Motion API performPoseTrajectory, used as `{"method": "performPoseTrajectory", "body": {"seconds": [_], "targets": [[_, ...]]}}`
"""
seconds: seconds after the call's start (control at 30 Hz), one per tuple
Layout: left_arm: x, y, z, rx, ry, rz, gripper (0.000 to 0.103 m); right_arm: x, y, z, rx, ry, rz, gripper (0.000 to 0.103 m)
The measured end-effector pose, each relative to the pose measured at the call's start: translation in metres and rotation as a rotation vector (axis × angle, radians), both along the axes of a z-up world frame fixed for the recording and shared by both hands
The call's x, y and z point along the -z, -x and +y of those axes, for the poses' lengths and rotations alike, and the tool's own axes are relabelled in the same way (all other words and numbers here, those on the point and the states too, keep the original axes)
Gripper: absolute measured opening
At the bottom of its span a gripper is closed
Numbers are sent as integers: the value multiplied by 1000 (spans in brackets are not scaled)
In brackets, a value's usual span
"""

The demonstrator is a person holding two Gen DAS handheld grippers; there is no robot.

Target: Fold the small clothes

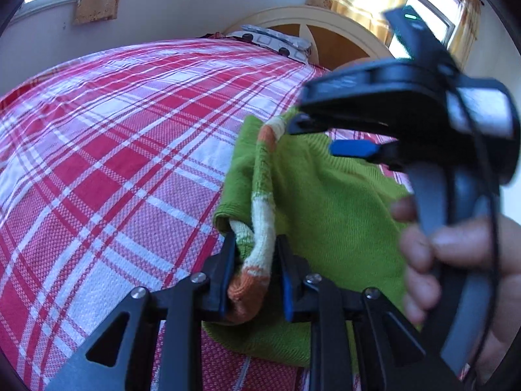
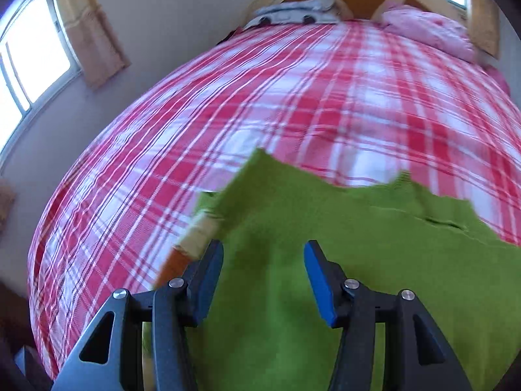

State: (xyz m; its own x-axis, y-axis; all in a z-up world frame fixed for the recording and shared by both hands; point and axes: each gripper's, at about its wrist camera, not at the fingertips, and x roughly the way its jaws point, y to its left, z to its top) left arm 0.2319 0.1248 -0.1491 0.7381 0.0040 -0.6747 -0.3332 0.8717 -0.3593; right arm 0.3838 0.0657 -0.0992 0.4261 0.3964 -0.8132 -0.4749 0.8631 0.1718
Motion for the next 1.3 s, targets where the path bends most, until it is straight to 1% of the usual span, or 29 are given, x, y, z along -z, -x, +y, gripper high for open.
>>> {"method": "performPoseTrajectory", "body": {"seconds": [0.13, 0.2, 0.23, 0.3, 0.37, 0.47, 0.53, 0.6, 0.63, 0.67, 0.73, 0.77, 0.8, 0.83, 0.9, 1.0, 1.17, 1.27, 1.3], "targets": [[3, 7, 10, -26, 63, -7, 30, 10, -5, 37, -85, 59, 23, 57], [2, 13, 11, -52, 61, -7, 30, 13, -5, 54, -117, 100, 2, 68], [3, 16, 11, -58, 67, -15, 30, 14, -4, 59, -133, 114, -10, 70], [5, 18, 13, -61, 86, -30, 32, 16, -2, 71, -173, 121, -12, 70], [5, 17, 13, -60, 89, -25, 32, 20, -1, 81, -193, 140, -1, 70], [5, 18, 14, -57, 109, -38, 32, 28, 1, 90, -196, 206, -17, 70], [7, 20, 16, -57, 125, -45, 32, 32, 6, 95, -218, 268, -51, 70], [6, 19, 14, -56, 115, -43, 32, 35, 13, 99, -246, 324, -87, 70], [5, 19, 12, -52, 105, -41, 32, 36, 15, 100, -251, 334, -101, 70], [4, 18, 11, -41, 90, -39, 29, 36, 15, 98, -248, 328, -101, 70], [5, 16, 13, -29, 80, -38, 26, 35, 12, 94, -223, 325, -106, 55], [4, 16, 12, -24, 77, -39, 23, 34, 11, 91, -207, 335, -116, 41], [4, 15, 11, -21, 75, -40, 22, 32, 8, 87, -202, 316, -105, 37], [3, 15, 11, -18, 73, -41, 21, 30, 6, 83, -198, 297, -94, 30], [2, 14, 10, -14, 62, -41, 20, 26, 3, 73, -181, 256, -72, 23], [-1, 10, 5, -8, 41, -47, 19, 23, 2, 60, -152, 180, -40, 15], [-9, 11, -5, 9, -21, -57, 18, 16, 2, 42, -118, 65, -10, 12], [-17, 12, -14, 28, -90, -73, 17, 10, -3, 25, -87, -24, 19, 12], [-20, 13, -20, 36, -122, -82, 17, 9, -3, 21, -80, -38, 22, 12]]}}
